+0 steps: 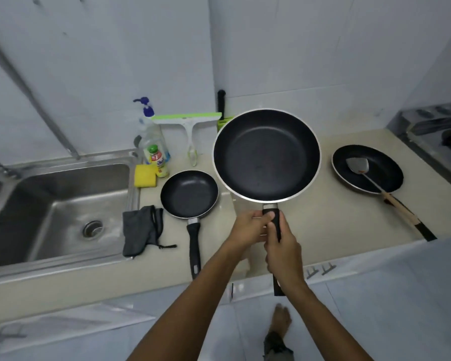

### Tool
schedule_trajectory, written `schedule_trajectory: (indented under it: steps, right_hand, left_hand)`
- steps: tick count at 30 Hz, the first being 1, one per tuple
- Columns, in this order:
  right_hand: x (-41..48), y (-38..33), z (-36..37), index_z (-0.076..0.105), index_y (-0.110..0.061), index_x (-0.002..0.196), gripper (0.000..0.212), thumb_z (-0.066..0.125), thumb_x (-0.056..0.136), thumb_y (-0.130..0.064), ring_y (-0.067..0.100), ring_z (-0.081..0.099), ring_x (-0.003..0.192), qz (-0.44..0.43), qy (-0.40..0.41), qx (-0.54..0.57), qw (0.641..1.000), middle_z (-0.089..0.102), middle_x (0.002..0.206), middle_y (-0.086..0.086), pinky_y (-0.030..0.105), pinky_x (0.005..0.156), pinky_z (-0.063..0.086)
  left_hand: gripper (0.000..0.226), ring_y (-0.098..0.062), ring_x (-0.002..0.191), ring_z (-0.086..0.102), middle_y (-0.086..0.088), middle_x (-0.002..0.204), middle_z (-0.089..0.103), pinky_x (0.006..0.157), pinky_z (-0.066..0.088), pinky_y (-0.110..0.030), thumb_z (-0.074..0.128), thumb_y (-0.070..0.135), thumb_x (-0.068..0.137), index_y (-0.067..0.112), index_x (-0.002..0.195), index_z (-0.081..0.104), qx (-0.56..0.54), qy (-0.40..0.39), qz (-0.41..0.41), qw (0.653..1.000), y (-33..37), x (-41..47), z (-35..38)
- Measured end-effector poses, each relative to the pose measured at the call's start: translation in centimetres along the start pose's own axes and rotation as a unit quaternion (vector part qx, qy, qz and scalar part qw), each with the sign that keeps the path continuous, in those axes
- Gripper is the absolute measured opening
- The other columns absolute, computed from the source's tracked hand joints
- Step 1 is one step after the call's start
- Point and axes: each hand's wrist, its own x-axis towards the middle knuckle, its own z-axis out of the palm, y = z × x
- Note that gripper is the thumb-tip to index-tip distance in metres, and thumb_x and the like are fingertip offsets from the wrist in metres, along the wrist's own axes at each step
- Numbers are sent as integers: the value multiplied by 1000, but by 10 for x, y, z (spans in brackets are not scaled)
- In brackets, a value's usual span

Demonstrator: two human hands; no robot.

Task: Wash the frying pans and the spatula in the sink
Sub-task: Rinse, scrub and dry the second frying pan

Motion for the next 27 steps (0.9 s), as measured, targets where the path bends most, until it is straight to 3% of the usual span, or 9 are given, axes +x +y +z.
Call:
schedule_trajectory:
  steps: [2, 4, 7, 11, 16, 19, 22, 24, 27]
  right_hand:
    - [-39, -25, 26, 33, -34, 157, 50, 38, 107, -41, 23, 63, 120, -15, -15, 8, 1000, 61, 141, -2, 40, 102, 54]
    - [-72, -50, 54, 32, -35, 157, 50, 38, 108, -41, 22, 64, 119, -28, -37, 22, 999, 61, 139, -2, 39, 100, 55]
    - [-106, -74, 100, 33, -41, 154, 49, 36, 106, -47, 23, 65, 116, -39, -80, 24, 996, 64, 136, -3, 43, 98, 56]
    - [-137, -104, 166, 26, -56, 147, 54, 31, 95, -66, 25, 70, 98, -54, -141, 16, 988, 69, 125, 0, 52, 86, 60]
    - [-150, -130, 252, 24, -54, 148, 66, 26, 85, -74, 24, 66, 92, -64, -221, 21, 973, 68, 128, 2, 50, 85, 59]
    - [-147, -146, 307, 30, -55, 147, 54, 33, 94, -62, 17, 56, 83, -70, -245, 23, 967, 70, 122, 9, 38, 72, 51]
    - [-139, -161, 360, 30, -73, 135, 41, 34, 97, -58, 17, 59, 83, -89, -250, 19, 964, 69, 124, 5, 37, 72, 52]
    - [-131, -173, 399, 34, -61, 143, 42, 39, 104, -46, 23, 67, 96, -91, -246, 1, 965, 65, 132, 3, 42, 81, 58]
    - [-124, -187, 448, 41, -32, 152, 45, 42, 107, -32, 24, 64, 119, -83, -244, -28, 966, 62, 139, 0, 40, 99, 53]
  left_hand:
    - [11, -9, 62, 70, -1, 76, 72, 58, 54, -22, 65, 19, 97, 10, 94, 69, -5, 18, 14, 1000, 5, -43, -38]
    - [13, -9, 66, 72, 2, 76, 74, 61, 56, -22, 64, 20, 98, 8, 99, 70, -3, 42, 25, 999, 7, -79, -78]
    - [12, -9, 64, 70, 1, 74, 72, 61, 55, -24, 63, 19, 98, 9, 93, 68, -9, 79, 29, 996, 6, -118, -136]
    - [18, -7, 59, 67, 4, 66, 69, 60, 55, -24, 64, 18, 98, 13, 81, 66, -25, 146, 37, 988, 5, -157, -210]
    - [15, -9, 61, 69, 2, 67, 72, 58, 55, -24, 63, 18, 98, 10, 85, 68, -52, 202, 29, 978, 3, -180, -302]
    - [16, -11, 59, 68, -4, 70, 71, 57, 55, -25, 64, 18, 97, 5, 90, 67, -63, 225, 18, 972, 2, -173, -358]
    - [17, -14, 58, 68, -9, 72, 70, 53, 54, -27, 64, 18, 98, 5, 87, 68, -61, 233, 4, 971, 3, -156, -411]
    - [17, -14, 58, 67, -10, 74, 71, 52, 53, -25, 63, 18, 98, 5, 88, 69, -55, 246, -8, 968, 4, -140, -450]
    - [14, -12, 64, 69, -7, 79, 73, 56, 54, -23, 61, 13, 99, 7, 93, 72, -50, 249, -30, 967, 6, -125, -501]
